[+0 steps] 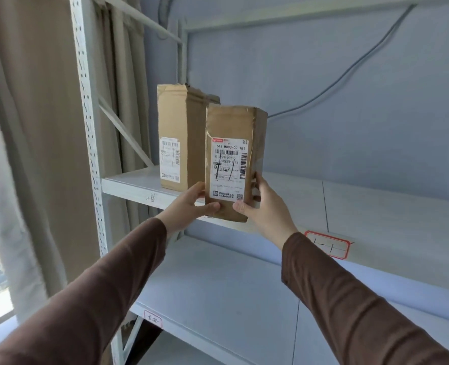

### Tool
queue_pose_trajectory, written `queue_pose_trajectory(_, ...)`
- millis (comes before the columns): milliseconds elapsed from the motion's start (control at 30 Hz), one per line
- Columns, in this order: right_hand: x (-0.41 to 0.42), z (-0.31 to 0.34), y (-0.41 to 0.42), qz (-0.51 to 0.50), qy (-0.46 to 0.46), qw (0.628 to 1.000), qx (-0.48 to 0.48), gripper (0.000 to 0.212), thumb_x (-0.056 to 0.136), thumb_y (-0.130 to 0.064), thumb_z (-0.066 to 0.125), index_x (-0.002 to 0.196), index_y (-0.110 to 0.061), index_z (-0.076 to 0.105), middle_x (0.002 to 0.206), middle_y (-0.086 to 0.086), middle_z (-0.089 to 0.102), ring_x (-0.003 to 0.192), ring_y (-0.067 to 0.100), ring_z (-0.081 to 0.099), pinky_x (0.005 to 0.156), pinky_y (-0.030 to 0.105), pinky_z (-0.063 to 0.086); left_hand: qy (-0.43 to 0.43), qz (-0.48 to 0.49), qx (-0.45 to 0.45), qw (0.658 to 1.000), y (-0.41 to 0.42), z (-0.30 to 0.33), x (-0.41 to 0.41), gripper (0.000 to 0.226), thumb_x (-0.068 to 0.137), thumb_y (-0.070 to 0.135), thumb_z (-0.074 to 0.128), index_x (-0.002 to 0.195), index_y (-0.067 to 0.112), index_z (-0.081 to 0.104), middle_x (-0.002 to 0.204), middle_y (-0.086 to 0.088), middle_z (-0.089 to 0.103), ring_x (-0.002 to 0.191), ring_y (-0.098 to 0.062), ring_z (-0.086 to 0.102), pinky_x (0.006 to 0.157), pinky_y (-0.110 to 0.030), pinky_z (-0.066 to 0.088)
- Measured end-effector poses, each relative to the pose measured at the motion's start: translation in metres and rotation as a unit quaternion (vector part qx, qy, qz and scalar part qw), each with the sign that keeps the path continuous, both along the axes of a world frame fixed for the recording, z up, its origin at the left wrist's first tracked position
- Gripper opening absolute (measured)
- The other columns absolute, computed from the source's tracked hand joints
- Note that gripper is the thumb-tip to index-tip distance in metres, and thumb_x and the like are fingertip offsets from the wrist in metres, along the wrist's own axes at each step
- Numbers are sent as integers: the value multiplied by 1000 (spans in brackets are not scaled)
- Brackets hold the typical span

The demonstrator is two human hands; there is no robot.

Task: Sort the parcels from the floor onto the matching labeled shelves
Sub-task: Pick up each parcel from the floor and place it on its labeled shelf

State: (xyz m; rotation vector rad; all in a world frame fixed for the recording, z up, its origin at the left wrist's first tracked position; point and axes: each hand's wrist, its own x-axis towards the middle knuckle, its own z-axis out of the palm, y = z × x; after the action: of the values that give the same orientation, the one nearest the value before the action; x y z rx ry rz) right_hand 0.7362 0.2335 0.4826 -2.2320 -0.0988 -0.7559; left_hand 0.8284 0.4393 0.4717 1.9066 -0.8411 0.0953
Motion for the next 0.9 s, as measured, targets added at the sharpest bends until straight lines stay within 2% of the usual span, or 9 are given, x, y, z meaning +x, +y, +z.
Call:
queue_pose_trajectory(67, 9, 4, -2, -12, 11, 1000, -1, 68, 85, -37, 81, 141, -38, 42, 119, -17, 66, 109, 13, 68, 99, 41, 54, -2, -5, 18, 1000, -5, 2, 14, 46, 95, 28, 71, 137, 18, 54, 129, 6, 66, 115, -2, 62, 89, -14, 52)
queue_pose_trajectory(200, 27, 6, -8, -37, 39, 999, -6, 87, 86, -34, 81, 156, -28, 30, 130, -7, 63, 119, 18, 63, 104, 41, 50, -5, -18, 33, 999, -16, 5, 38, 49, 96, 27, 71, 140, 20, 52, 131, 7, 65, 120, -11, 62, 102, -36, 54)
queue_pose_trajectory(267, 35, 6, -10, -48, 45, 998, -6, 91, 87, -34, 81, 159, -26, 26, 134, -4, 63, 122, 20, 62, 104, 40, 50, -6, -21, 37, 999, -20, 7, 47, 48, 95, 26, 71, 139, 19, 53, 132, 6, 66, 120, -14, 63, 103, -41, 54)
queue_pose_trajectory(400, 46, 5, -11, -70, 42, 997, -7, 90, 86, -36, 81, 157, -28, 26, 137, -4, 63, 123, 21, 62, 104, 41, 50, 2, -28, 44, 999, -26, 11, 62, 44, 95, 23, 72, 135, 22, 54, 130, 5, 66, 119, -14, 64, 105, -40, 53)
queue_pose_trajectory(500, 49, 3, -11, -81, 42, 996, -10, 94, 85, -36, 81, 158, -31, 23, 138, -4, 63, 122, 22, 62, 104, 41, 50, 0, -34, 52, 998, -29, 11, 73, 49, 94, 21, 73, 139, 16, 54, 130, 3, 67, 117, -13, 65, 106, -40, 52)
queue_pose_trajectory(667, 46, 4, -11, -91, 36, 995, -14, 97, 83, -41, 82, 157, -31, 21, 150, -6, 54, 128, 22, 58, 103, 33, 45, -7, -44, 64, 997, -26, 9, 82, 53, 93, 25, 74, 142, 19, 53, 129, 6, 67, 116, -12, 66, 106, -40, 52)
queue_pose_trajectory(833, 44, 10, -8, -101, 43, 994, -20, 90, 87, -45, 78, 156, -27, 23, 142, -5, 60, 123, 23, 61, 98, 31, 48, 2, -59, 75, 995, -24, 11, 88, 69, 89, 34, 78, 149, 26, 45, 131, 9, 68, 118, -13, 65, 106, -41, 52)
queue_pose_trajectory(900, 47, 11, -7, -109, 40, 993, -28, 84, 88, -45, 77, 154, -26, 28, 138, -6, 63, 121, 22, 62, 99, 33, 50, 5, -62, 71, 996, -26, 13, 88, 68, 89, 32, 78, 148, 25, 45, 130, 8, 68, 118, -14, 66, 105, -41, 54)
